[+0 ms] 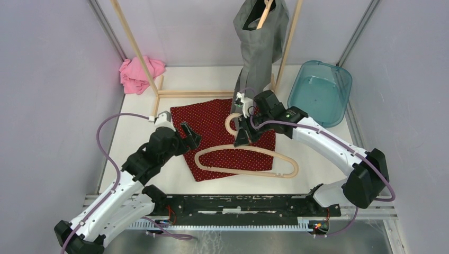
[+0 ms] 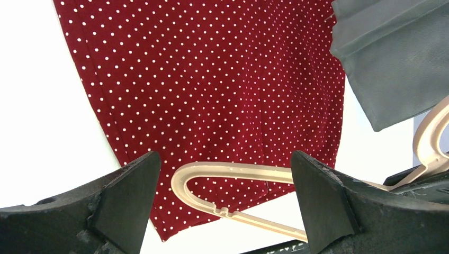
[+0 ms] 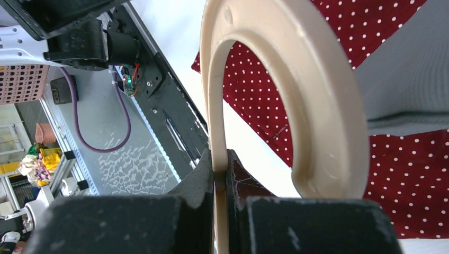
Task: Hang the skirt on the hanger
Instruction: Hang the skirt on the hanger.
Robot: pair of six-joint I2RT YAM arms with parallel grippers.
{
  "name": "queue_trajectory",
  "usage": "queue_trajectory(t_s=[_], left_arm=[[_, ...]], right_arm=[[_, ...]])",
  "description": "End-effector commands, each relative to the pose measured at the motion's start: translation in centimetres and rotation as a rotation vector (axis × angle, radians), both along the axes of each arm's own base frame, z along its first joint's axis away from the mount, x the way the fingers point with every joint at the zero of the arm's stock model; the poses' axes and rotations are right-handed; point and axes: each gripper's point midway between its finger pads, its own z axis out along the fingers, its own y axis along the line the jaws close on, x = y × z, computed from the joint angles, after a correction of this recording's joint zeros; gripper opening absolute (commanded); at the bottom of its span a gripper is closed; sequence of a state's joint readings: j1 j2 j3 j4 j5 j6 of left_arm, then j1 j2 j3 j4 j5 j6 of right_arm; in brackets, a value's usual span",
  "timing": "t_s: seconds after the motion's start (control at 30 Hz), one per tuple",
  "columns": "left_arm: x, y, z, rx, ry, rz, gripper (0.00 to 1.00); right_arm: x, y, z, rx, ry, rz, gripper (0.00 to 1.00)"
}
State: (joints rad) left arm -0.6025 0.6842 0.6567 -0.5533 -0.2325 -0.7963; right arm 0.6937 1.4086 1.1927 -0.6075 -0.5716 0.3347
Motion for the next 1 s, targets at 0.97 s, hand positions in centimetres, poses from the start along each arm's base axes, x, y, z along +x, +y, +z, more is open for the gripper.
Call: queue_trajectory(t_s=[0.97], left_arm=[[0.8,-0.8,0.1,-0.077,0.008,0.046,0.99]], right_arm=[[-1.3,-0.6,1.5,0.072,-0.052,0.012,0.01]])
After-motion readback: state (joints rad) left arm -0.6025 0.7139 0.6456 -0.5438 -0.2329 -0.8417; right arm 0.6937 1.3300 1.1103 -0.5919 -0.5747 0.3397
